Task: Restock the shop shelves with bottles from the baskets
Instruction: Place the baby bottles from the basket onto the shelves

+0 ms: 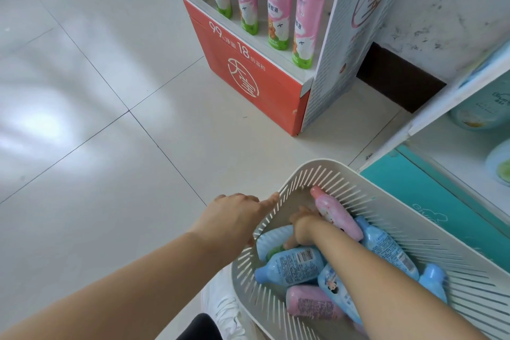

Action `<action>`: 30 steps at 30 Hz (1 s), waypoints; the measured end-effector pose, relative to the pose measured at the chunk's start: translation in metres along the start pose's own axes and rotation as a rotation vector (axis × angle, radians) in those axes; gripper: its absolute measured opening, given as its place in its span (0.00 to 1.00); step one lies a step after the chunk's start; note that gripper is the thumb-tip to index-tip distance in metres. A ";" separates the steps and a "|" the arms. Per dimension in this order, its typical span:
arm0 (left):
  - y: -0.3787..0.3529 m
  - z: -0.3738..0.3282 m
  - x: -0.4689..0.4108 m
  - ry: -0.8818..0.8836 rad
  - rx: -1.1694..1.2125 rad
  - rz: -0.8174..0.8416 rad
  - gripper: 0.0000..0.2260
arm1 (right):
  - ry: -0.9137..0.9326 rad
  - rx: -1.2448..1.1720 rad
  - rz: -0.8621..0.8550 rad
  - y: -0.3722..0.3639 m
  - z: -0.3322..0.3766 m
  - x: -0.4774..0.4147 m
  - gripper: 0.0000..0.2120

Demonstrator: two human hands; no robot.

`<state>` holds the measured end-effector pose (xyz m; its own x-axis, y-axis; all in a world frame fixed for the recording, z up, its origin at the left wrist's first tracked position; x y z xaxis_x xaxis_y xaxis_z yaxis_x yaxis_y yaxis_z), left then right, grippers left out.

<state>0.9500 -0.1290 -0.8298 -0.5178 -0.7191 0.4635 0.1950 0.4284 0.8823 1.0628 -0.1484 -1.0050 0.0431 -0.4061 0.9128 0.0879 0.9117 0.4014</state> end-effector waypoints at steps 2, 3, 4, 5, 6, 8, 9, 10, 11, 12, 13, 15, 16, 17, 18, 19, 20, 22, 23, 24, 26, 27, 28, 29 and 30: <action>0.003 0.002 -0.002 -0.006 -0.017 -0.013 0.37 | -0.008 -0.039 -0.014 -0.005 -0.005 0.004 0.40; 0.005 0.002 -0.003 -0.006 -0.022 -0.017 0.37 | -0.008 -0.087 -0.023 -0.008 -0.007 0.006 0.38; 0.007 0.003 -0.003 -0.003 -0.022 -0.020 0.37 | 0.011 -0.129 -0.042 -0.009 -0.008 0.009 0.34; 0.009 0.003 -0.002 0.001 -0.024 -0.021 0.38 | 0.040 -0.148 -0.074 -0.008 -0.008 0.013 0.30; 0.010 0.004 -0.002 0.005 -0.029 -0.016 0.38 | 0.063 -0.143 -0.109 -0.006 -0.008 0.018 0.27; 0.012 0.003 -0.003 0.007 -0.042 0.001 0.38 | 0.103 -0.136 -0.181 0.000 -0.010 0.029 0.24; 0.012 0.003 -0.003 0.007 -0.054 0.010 0.38 | 0.113 -0.153 -0.210 0.000 -0.012 0.032 0.24; 0.012 0.002 -0.003 0.009 -0.067 0.020 0.38 | 0.123 -0.173 -0.230 0.000 -0.015 0.036 0.25; 0.012 0.002 -0.003 0.012 -0.082 0.034 0.38 | 0.135 -0.189 -0.256 0.001 -0.018 0.041 0.26; 0.012 0.001 -0.003 0.011 -0.098 0.049 0.38 | 0.136 -0.205 -0.282 0.002 -0.022 0.047 0.27; 0.012 -0.001 -0.003 0.010 -0.116 0.066 0.38 | 0.143 -0.221 -0.321 0.005 -0.027 0.054 0.28; 0.011 -0.002 -0.003 0.015 -0.149 0.107 0.40 | 0.168 -0.281 -0.407 0.015 -0.035 0.073 0.33; 0.011 -0.002 -0.002 0.021 -0.161 0.134 0.41 | 0.188 -0.332 -0.434 0.020 -0.041 0.084 0.35; 0.012 -0.003 -0.001 0.024 -0.173 0.162 0.43 | 0.200 -0.388 -0.444 0.025 -0.047 0.094 0.34; 0.014 -0.005 -0.001 0.020 -0.190 0.185 0.44 | 0.210 -0.436 -0.446 0.028 -0.054 0.105 0.32; 0.017 -0.009 0.001 0.006 -0.210 0.206 0.44 | 0.217 -0.472 -0.446 0.030 -0.060 0.116 0.29; 0.021 -0.014 0.002 -0.016 -0.219 0.217 0.44 | 0.215 -0.494 -0.446 0.031 -0.067 0.128 0.26; 0.032 -0.031 0.005 -0.078 -0.192 0.206 0.44 | 0.206 -0.513 -0.455 0.031 -0.079 0.152 0.23; 0.039 -0.043 0.006 -0.114 -0.158 0.189 0.44 | 0.210 -0.529 -0.460 0.031 -0.084 0.165 0.24; 0.048 -0.055 0.007 -0.150 -0.116 0.166 0.44 | 0.221 -0.553 -0.465 0.032 -0.087 0.177 0.24; 0.069 -0.082 0.012 -0.205 -0.028 0.101 0.44 | 0.252 -0.620 -0.484 0.034 -0.093 0.204 0.23; 0.081 -0.094 0.014 -0.222 0.006 0.063 0.43 | 0.273 -0.647 -0.499 0.037 -0.094 0.218 0.22; 0.091 -0.105 0.017 -0.234 0.036 0.025 0.44 | 0.298 -0.666 -0.520 0.040 -0.095 0.232 0.19; 0.101 -0.116 0.020 -0.240 0.064 -0.005 0.44 | 0.317 -0.678 -0.542 0.042 -0.097 0.247 0.17; 0.109 -0.125 0.023 -0.239 0.090 -0.027 0.44 | 0.333 -0.685 -0.563 0.044 -0.099 0.261 0.15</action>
<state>1.0638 -0.1672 -0.7123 -0.7064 -0.5856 0.3976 0.1086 0.4654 0.8784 1.1765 -0.2203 -0.7559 0.0884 -0.8687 0.4875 0.7427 0.3836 0.5488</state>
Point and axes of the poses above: each hand's wrist, its own x-axis away from the middle knuckle, its own y-axis out of the back of the hand, z = x × y, the point moved 8 cm from there along -x, towards the middle knuckle, and after that the axes turned 3 degrees about -x, right-handed, at the moved point
